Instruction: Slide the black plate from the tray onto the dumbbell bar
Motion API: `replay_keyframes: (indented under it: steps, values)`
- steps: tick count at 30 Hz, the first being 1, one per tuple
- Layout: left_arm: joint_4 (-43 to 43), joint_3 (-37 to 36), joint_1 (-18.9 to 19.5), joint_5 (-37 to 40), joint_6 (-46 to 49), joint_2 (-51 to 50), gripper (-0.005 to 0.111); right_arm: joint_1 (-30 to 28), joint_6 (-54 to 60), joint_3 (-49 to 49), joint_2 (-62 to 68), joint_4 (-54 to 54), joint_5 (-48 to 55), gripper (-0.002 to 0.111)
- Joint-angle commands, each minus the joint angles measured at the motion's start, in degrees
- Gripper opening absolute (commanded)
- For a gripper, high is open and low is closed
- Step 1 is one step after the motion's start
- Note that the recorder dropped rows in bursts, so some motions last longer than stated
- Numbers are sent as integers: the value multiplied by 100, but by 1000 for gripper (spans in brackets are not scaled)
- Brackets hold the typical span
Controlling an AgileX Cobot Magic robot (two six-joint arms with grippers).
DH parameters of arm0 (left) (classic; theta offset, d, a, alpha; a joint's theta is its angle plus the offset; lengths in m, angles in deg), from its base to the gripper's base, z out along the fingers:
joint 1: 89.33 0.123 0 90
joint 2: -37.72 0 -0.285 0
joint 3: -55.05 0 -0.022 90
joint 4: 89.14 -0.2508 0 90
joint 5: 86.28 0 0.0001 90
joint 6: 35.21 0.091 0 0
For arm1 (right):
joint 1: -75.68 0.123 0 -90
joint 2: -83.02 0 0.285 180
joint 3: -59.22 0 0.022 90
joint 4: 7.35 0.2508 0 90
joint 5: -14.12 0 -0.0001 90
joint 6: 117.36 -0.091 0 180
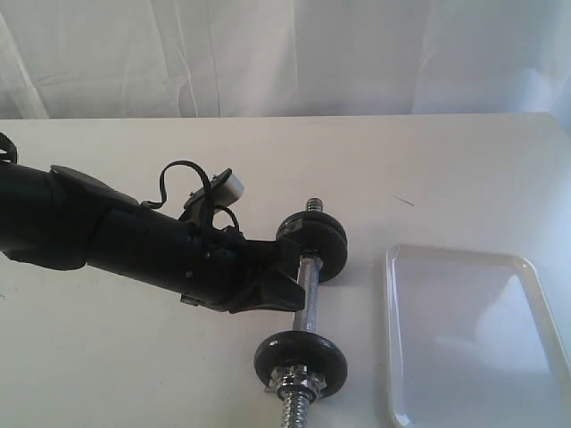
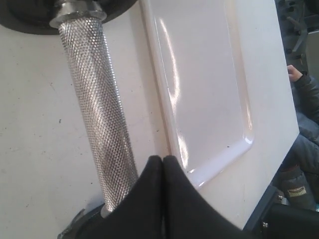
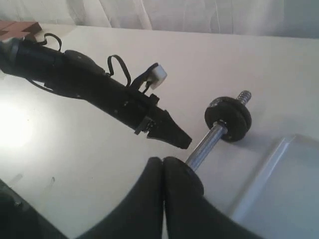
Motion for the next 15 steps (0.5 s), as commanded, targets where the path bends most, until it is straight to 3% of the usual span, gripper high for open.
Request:
replay_keyframes:
  steps: [1, 9, 15]
  values:
    - [18, 1, 3, 240, -11, 22, 0, 15, -229, -18, -29, 56, 199, 0]
    - [-132, 1, 3, 104, -256, 391, 0, 15, -230, 3, -148, 424, 444, 0]
    - [-1294, 1, 3, -101, -1084, 1104, 0, 15, -104, 262, -490, 556, 307, 0]
